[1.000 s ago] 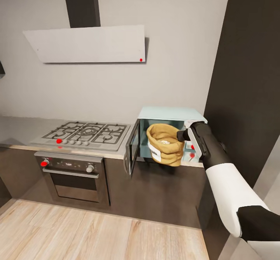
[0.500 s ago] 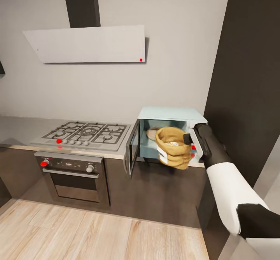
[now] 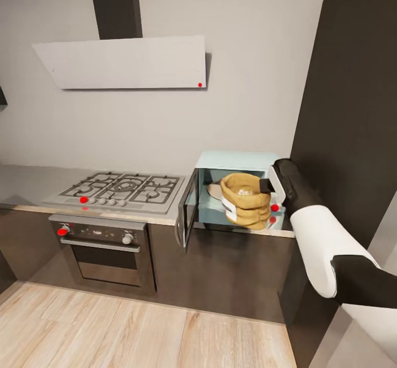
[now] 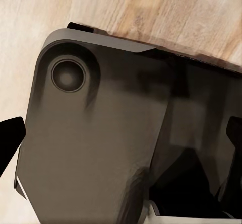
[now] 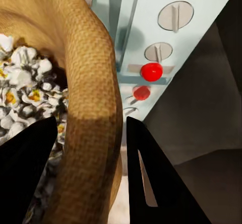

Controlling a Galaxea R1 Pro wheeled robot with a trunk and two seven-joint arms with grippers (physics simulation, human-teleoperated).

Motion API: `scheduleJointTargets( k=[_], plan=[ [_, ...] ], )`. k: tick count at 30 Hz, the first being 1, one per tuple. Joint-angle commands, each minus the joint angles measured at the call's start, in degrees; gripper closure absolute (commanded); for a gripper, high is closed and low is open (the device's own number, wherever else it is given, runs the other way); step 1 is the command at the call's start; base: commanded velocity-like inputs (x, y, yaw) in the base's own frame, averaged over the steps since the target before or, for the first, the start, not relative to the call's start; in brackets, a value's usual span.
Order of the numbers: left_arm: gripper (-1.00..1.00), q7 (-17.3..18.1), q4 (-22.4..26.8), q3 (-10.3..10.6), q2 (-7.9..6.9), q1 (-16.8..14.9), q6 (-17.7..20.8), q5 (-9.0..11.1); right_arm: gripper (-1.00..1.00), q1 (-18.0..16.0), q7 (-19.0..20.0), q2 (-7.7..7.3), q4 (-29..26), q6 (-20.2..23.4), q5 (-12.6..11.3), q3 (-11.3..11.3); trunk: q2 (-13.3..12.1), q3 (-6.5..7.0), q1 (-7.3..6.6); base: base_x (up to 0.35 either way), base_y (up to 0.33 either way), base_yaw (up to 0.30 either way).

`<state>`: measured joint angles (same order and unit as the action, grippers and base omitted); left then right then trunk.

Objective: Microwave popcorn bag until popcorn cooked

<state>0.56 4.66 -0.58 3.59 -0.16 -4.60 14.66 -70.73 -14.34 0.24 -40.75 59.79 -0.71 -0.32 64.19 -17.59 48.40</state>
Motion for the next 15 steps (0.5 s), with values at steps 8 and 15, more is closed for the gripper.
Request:
scheduleJointTargets(
  k=[8,15],
  plan=[
    [-1.0,0.1,0.0,0.0,0.01,0.0,-0.1,0.3,1.0,-1.7,-1.0,0.47,2.3,0.2,-0.3,-0.1,0.0,-0.07,0.0,0.0,0.0,0.0],
    [-1.0,0.1,0.0,0.0,0.01,0.0,-0.1,0.3,1.0,-1.8,-0.7,0.57,2.5,0.2,-0.7,-2.4,0.0,-0.07,0.0,0.0,0.0,0.0]
  ],
)
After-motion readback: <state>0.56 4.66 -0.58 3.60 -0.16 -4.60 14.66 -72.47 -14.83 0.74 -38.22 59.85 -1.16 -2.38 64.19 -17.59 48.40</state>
